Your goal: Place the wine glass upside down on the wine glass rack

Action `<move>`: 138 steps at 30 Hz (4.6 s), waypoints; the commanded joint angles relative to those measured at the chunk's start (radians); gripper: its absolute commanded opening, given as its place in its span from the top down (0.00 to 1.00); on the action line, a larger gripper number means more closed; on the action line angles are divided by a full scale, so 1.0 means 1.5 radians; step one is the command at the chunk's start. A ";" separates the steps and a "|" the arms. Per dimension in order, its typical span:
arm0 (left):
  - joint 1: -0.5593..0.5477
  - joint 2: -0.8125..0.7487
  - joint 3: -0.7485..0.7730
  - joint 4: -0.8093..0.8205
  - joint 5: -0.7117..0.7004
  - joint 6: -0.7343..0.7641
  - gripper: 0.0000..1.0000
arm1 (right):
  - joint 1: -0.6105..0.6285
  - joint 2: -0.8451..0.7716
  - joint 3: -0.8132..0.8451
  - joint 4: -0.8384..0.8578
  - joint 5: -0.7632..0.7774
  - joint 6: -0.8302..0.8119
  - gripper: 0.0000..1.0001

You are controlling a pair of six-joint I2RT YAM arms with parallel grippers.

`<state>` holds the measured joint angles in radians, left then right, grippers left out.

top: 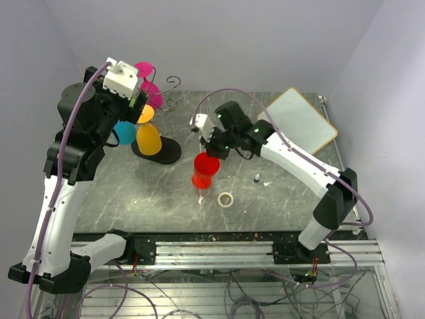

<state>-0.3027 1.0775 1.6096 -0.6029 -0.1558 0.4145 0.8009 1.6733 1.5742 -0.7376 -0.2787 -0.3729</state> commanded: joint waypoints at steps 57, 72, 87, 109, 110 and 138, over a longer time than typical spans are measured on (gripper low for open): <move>-0.013 0.198 -0.034 0.266 0.515 -0.655 0.93 | -0.308 -0.158 0.164 0.284 -0.275 0.299 0.82; 0.022 0.158 0.018 0.190 0.420 -0.523 0.93 | -0.308 -0.213 0.174 0.155 -0.177 0.121 0.15; -0.034 0.193 0.171 0.070 0.230 -0.236 0.93 | -0.308 -0.338 -0.076 0.096 -0.120 -0.103 0.14; -0.273 0.254 0.080 0.095 -0.182 0.277 0.93 | -0.439 -0.381 -0.366 0.281 -0.179 -0.023 0.14; -0.277 0.259 0.075 0.094 -0.191 0.287 0.93 | -0.442 -0.385 -0.368 0.283 -0.181 -0.022 0.14; -0.264 0.273 0.028 0.057 -0.290 0.336 0.93 | -0.449 -0.389 -0.377 0.275 -0.202 -0.028 0.14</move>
<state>-0.7097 1.4956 1.6180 -0.5030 -0.5499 0.9314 0.1356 1.1088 1.0195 -0.3412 -0.5701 -0.4183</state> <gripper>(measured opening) 0.082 0.857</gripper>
